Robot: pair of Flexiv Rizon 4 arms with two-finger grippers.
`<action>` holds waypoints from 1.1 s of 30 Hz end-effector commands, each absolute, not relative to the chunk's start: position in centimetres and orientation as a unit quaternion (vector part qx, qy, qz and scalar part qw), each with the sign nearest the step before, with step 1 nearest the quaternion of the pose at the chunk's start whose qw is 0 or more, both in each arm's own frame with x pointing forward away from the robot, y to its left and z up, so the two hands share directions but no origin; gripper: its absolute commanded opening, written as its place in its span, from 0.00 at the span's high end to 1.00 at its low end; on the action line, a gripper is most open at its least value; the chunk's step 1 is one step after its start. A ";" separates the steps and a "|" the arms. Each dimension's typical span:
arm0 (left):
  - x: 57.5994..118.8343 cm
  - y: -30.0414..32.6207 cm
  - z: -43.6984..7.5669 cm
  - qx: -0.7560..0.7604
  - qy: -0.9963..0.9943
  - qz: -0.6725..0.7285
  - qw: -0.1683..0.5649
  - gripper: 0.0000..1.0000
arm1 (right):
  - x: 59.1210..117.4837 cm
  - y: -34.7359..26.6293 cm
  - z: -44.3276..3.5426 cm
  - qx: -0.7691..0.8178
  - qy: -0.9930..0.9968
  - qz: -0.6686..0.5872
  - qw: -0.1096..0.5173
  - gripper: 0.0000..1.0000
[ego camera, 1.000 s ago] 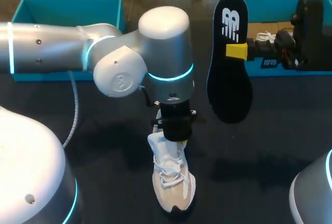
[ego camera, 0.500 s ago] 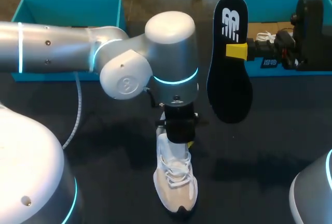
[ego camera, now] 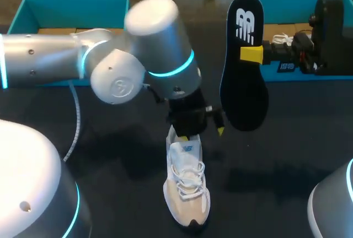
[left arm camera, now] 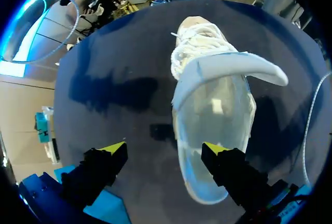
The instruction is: Take the shoe out of the shoebox, open the shoe tongue, remove and reinsert the insole, then place the shoe into the shoebox
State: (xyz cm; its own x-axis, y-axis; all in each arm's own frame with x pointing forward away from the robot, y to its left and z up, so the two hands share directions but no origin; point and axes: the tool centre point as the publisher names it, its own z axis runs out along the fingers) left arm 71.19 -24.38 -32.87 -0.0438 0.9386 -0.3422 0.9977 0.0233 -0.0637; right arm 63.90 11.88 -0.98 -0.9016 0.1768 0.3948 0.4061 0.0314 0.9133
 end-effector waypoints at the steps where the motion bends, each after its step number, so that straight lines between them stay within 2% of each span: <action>1: 71.6 -21.6 -28.1 0.658 0.690 -0.221 0.205 0.00 | 64.1 12.1 -1.1 -0.204 -0.713 -0.665 0.087 1.00; 7: 72.3 -21.5 -24.2 0.636 0.646 -0.303 0.294 0.00 | 64.1 12.1 -1.1 -0.204 -0.713 -0.665 0.087 1.00; 10: 73.1 -21.1 -22.1 0.615 0.598 -0.399 0.323 0.00 | 64.1 12.1 -1.1 -0.204 -0.713 -0.665 0.087 1.00; 23: 73.3 -21.1 -22.0 0.616 0.587 -0.407 0.332 0.00 | 64.1 12.1 -1.1 -0.204 -0.713 -0.665 0.087 1.00; 25: 74.3 -21.1 -21.3 0.592 0.562 -0.435 0.381 0.00 | 64.1 12.1 -1.1 -0.204 -0.713 -0.665 0.087 1.00; 33: 75.0 -21.3 -18.1 0.578 0.524 -0.448 0.437 0.00 | 64.1 12.1 -1.1 -0.204 -0.713 -0.665 0.087 1.00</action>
